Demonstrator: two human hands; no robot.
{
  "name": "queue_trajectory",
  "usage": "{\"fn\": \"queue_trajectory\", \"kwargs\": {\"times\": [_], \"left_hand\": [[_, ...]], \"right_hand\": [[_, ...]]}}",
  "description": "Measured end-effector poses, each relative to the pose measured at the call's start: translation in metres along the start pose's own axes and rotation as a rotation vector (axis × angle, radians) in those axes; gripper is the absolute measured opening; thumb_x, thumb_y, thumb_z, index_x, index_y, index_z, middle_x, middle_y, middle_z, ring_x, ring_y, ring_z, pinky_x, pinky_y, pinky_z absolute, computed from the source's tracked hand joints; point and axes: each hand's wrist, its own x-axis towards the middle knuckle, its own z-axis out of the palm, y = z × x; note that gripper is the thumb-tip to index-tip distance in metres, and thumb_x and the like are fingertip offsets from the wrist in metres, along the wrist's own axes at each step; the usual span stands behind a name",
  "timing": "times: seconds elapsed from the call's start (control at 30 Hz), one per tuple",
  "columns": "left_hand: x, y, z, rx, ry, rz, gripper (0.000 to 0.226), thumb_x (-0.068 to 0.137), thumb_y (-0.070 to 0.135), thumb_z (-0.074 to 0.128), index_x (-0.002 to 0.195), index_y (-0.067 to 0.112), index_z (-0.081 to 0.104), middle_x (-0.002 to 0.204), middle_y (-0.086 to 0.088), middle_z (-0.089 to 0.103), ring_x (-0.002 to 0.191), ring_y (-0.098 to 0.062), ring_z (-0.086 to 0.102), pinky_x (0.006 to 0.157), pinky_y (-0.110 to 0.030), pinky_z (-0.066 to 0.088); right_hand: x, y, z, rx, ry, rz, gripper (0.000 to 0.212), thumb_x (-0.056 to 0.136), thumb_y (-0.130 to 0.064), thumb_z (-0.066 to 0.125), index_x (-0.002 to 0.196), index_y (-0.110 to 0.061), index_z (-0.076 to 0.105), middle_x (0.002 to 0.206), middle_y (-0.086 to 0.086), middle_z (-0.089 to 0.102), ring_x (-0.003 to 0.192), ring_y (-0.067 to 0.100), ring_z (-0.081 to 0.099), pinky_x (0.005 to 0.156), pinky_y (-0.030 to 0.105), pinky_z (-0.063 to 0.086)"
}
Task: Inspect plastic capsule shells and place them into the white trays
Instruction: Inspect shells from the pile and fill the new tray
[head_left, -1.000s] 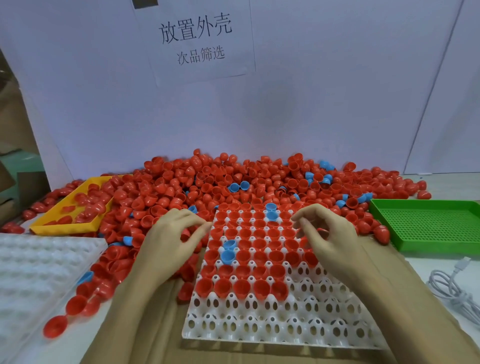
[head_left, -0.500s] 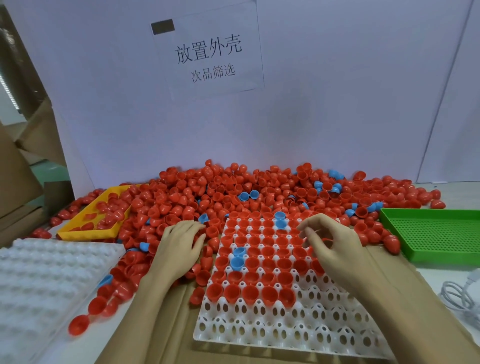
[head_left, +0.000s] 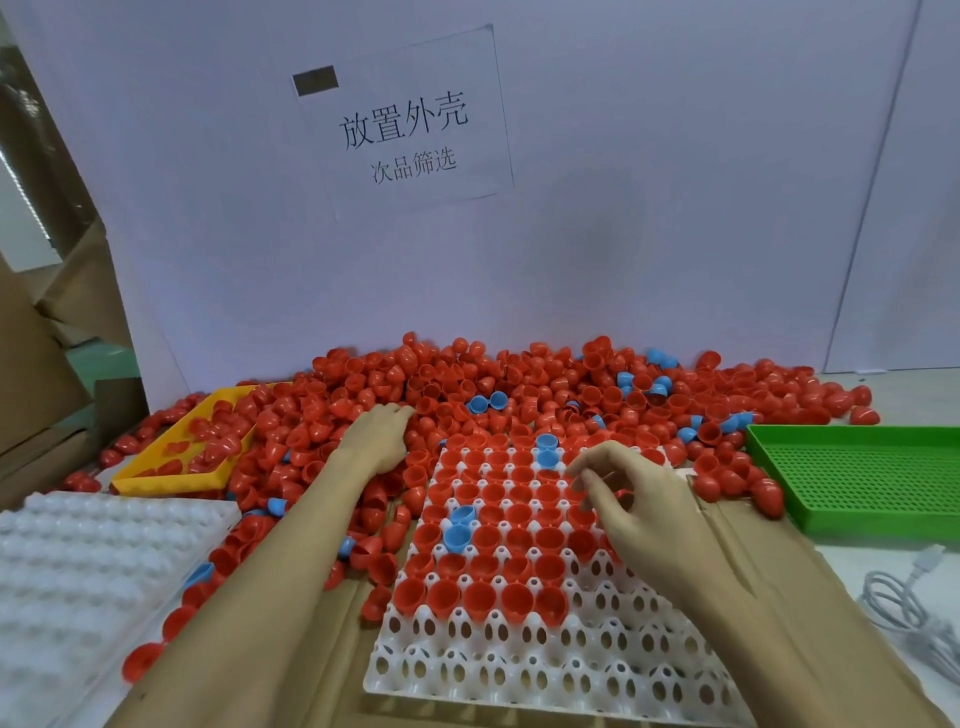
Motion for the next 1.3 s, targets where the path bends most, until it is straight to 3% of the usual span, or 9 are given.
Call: {"fn": "queue_trajectory", "kwargs": {"times": [0.13,0.3,0.47,0.6,0.7,0.87,1.07,1.17,1.3], "left_hand": [[0.01,-0.001,0.015,-0.057,0.112,-0.058,0.051,0.092,-0.006,0.062,0.14,0.006,0.054,0.133,-0.014,0.058,0.124,-0.033,0.056,0.098,-0.041,0.05],[-0.003,0.005,0.0,0.162,0.386,0.0,0.03,0.097,0.015,0.063,0.125,0.006,0.066,0.119,-0.011,0.068,0.112,-0.032,0.061,0.102,-0.043,0.042],[-0.06,0.057,-0.034,-0.408,0.616,0.095,0.032,0.098,0.026,0.07,0.129,0.016,0.07,0.119,0.005,0.071,0.112,-0.017,0.062,0.104,-0.034,0.041],[-0.119,0.113,-0.043,-0.949,0.396,0.207,0.019,0.096,0.04,0.07,0.115,0.041,0.073,0.093,0.016,0.074,0.092,-0.008,0.071,0.081,-0.014,0.053],[-0.138,0.132,-0.038,-1.125,0.236,0.23,0.01,0.099,0.035,0.071,0.107,0.038,0.076,0.09,0.011,0.078,0.09,-0.01,0.074,0.081,-0.017,0.054],[-0.142,0.128,-0.029,-1.25,0.091,0.211,0.023,0.106,0.031,0.06,0.098,0.024,0.08,0.087,0.0,0.078,0.082,-0.012,0.074,0.08,-0.023,0.056],[-0.142,0.119,-0.029,-1.295,0.023,0.204,0.032,0.107,0.036,0.057,0.09,0.02,0.078,0.076,-0.007,0.075,0.074,-0.027,0.072,0.08,-0.021,0.056],[-0.145,0.119,-0.027,-1.326,0.003,0.214,0.036,0.107,0.04,0.054,0.091,0.019,0.078,0.075,-0.008,0.075,0.072,-0.026,0.072,0.078,-0.018,0.055],[-0.149,0.122,-0.025,-1.428,-0.036,0.21,0.046,0.108,0.054,0.045,0.107,0.019,0.074,0.085,-0.011,0.076,0.077,-0.03,0.074,0.082,-0.03,0.059]], "right_hand": [[0.001,0.0,-0.001,0.007,-0.008,0.007,0.021,0.102,-0.001,0.062,0.098,-0.019,0.073,0.086,-0.01,0.073,0.079,0.005,0.071,0.067,0.016,0.054],[0.002,0.0,-0.004,0.011,0.001,0.016,0.021,0.101,-0.001,0.061,0.098,-0.019,0.073,0.087,-0.01,0.074,0.08,0.006,0.07,0.069,0.016,0.055],[0.002,0.002,-0.002,0.025,-0.011,0.035,0.02,0.103,-0.007,0.062,0.106,-0.025,0.07,0.091,-0.009,0.073,0.083,0.005,0.071,0.071,0.019,0.057],[0.001,0.0,0.003,0.222,-0.191,0.057,0.046,0.101,-0.026,0.069,0.14,-0.047,0.054,0.117,-0.013,0.068,0.102,0.01,0.072,0.084,0.033,0.064],[0.0,-0.002,0.006,0.338,-0.209,0.02,0.048,0.099,-0.025,0.072,0.141,-0.044,0.057,0.116,-0.01,0.071,0.104,0.015,0.075,0.083,0.032,0.064],[0.001,0.004,0.003,0.251,-0.1,0.039,0.021,0.099,-0.025,0.072,0.119,-0.027,0.069,0.094,-0.004,0.076,0.085,0.014,0.077,0.076,0.024,0.06],[0.001,-0.002,0.0,0.332,-0.241,0.052,0.043,0.098,-0.023,0.072,0.138,-0.035,0.063,0.122,-0.014,0.071,0.102,0.016,0.076,0.086,0.03,0.063],[0.001,-0.004,0.001,0.317,-0.232,0.026,0.03,0.099,-0.015,0.072,0.126,-0.026,0.072,0.12,-0.012,0.075,0.102,0.013,0.076,0.084,0.027,0.062],[0.0,-0.001,-0.002,0.336,-0.199,0.057,0.023,0.097,-0.017,0.074,0.119,-0.024,0.075,0.113,-0.007,0.078,0.098,0.015,0.077,0.086,0.03,0.062]]}}
